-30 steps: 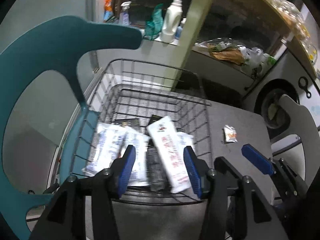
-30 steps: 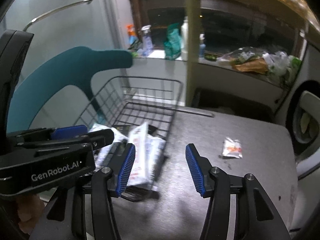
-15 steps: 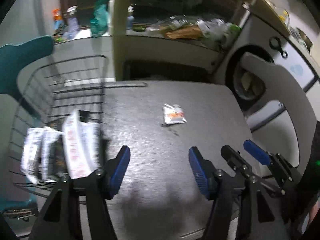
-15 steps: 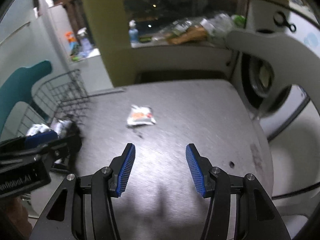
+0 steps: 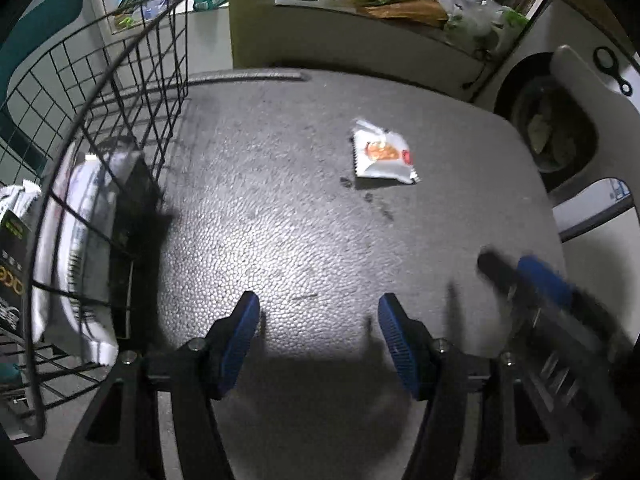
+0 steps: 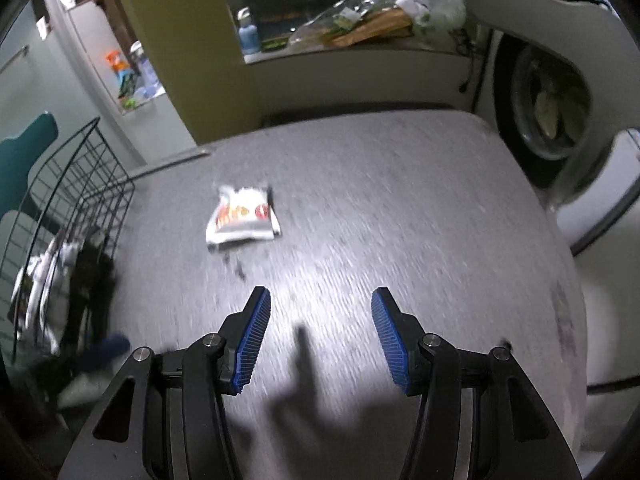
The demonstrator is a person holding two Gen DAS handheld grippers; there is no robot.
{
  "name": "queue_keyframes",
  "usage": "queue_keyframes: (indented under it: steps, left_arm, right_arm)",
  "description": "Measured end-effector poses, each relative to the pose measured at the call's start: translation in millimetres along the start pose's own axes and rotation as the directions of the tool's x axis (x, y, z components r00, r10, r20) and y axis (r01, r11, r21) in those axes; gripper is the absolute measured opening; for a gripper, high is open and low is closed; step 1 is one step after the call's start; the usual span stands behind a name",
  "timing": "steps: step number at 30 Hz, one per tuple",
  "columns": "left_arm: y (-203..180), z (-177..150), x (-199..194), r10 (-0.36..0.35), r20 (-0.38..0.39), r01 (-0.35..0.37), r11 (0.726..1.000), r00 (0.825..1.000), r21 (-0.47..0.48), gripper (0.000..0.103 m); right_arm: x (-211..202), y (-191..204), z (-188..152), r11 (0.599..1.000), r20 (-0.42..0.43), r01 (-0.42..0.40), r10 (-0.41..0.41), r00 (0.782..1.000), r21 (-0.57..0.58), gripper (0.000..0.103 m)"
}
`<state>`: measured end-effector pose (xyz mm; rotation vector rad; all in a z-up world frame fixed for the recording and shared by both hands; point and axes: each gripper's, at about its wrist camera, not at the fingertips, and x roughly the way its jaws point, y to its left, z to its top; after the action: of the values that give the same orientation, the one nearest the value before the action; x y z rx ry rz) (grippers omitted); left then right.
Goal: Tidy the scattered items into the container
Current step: 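Move the right tool back toward the pizza-print snack packet, then grasp the white pizza-print snack packet with the right tool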
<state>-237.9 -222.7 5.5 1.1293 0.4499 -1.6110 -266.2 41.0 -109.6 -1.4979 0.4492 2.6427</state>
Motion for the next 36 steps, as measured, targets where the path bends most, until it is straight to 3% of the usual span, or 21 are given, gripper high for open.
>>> queue_keyframes:
  steps: [6,12,20,30,32,36]
  left_arm:
    - [10.7,-9.5,11.0,0.015,-0.010,-0.015,0.998,1.000,-0.056,0.067]
    - [21.9,2.9,13.1,0.027,0.010,-0.024,0.986,1.000,-0.165,0.067]
    - [29.7,18.0,18.4,-0.010,0.011,0.012,0.980,1.000,-0.198,0.067]
    - [36.9,21.3,19.0,-0.019,0.008,0.020,0.982,1.000,-0.186,0.067]
    - [37.1,20.3,17.2,-0.025,0.007,0.026,0.983,1.000,-0.183,0.067]
    - [37.7,20.3,15.6,-0.038,0.009,0.039,0.984,0.999,-0.172,0.067]
  right_arm:
    - [29.6,35.9,27.3,0.998,-0.019,-0.037,0.036,0.999,-0.060,0.053]
    - [48.6,50.6,45.3,0.996,-0.025,-0.045,0.044,0.999,-0.072,0.053]
    - [74.4,71.9,59.9,0.991,-0.047,-0.027,0.021,0.999,-0.129,0.053]
    - [89.4,68.2,58.9,0.991,-0.077,-0.024,0.014,0.997,-0.129,0.053]
    - [87.3,65.6,57.3,0.992,-0.085,-0.024,0.014,0.996,-0.120,0.041]
    - [78.9,59.8,50.3,0.993,-0.106,-0.053,0.042,0.993,-0.109,0.034]
